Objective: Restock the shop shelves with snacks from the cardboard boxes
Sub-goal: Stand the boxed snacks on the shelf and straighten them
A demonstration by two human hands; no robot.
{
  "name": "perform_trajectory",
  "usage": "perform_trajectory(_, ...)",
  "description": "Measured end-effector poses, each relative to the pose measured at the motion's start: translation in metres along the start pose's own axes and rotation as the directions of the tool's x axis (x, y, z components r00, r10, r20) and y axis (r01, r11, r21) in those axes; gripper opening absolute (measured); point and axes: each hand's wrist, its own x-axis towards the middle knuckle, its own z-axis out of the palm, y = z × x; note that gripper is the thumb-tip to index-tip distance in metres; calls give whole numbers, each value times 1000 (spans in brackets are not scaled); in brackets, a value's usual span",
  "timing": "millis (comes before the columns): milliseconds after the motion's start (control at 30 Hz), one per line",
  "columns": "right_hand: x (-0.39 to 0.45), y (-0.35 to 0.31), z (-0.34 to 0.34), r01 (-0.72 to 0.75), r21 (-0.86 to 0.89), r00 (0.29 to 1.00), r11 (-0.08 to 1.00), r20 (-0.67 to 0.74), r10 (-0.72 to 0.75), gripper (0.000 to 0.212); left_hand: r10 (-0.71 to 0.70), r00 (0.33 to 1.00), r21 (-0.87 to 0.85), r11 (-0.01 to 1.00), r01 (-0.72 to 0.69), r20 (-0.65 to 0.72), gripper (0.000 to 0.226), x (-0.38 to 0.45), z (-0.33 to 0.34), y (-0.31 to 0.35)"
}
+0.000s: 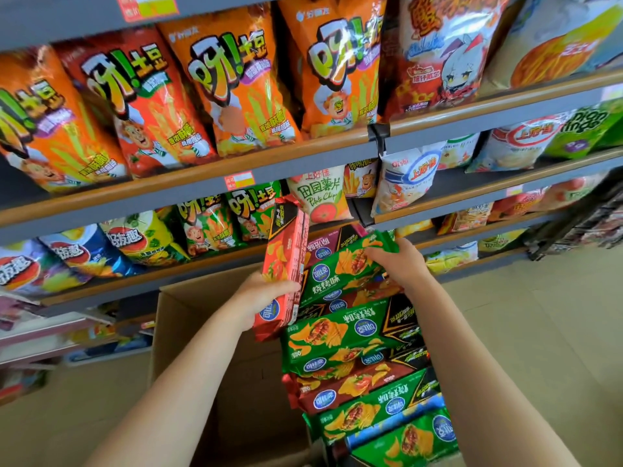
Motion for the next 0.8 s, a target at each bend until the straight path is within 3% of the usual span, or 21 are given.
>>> perform_trajectory(67, -2, -6, 1, 28, 103, 1000, 994, 3, -29, 75, 8, 1000, 0, 1000, -8, -10, 36, -3, 3, 2)
perform_trajectory(167, -5, -12, 2, 90, 305, 996, 948, -17, -89, 46, 41, 998, 0, 999, -41, -38, 34, -9, 3, 7)
perform_trajectory(233, -11, -16, -1, 156, 418, 988, 895, -85, -132, 32, 126, 990, 99, 988, -120, -55, 39, -15, 0, 14)
perform_trajectory(333, -23, -22, -9, 219, 562, 975, 797, -160, -154, 28, 285, 956, 348, 905, -243, -75, 58, -26, -8, 24)
perform_trajectory(433, -36, -31, -11, 204, 671, 979, 713, -161, -127, 23, 417, 904, 433, 835, -340, -94, 69, -42, -14, 36)
perform_trajectory(533, -46, -46, 4, 168, 670, 986, 723, -125, -112, 31, 490, 867, 406, 814, -417, -93, 56, -61, -17, 52)
perform_trajectory(633, -58, -63, 34, 171, 585, 985, 793, -106, -134, 44, 484, 872, 521, 764, -382, -71, 49, -74, -22, 61)
perform_trajectory(700, -72, -74, 55, 188, 501, 982, 845, -109, -153, 49, 455, 889, 547, 760, -352, -59, 64, -80, -33, 57)
perform_trajectory(767, -88, -82, 74, 164, 398, 985, 903, -109, -131, 62, 421, 906, 476, 806, -353, -41, 84, -89, -49, 46)
perform_trajectory(800, -96, -85, 84, 147, 355, 988, 923, -98, -119, 73, 406, 914, 408, 837, -364, -18, 82, -94, -59, 38)
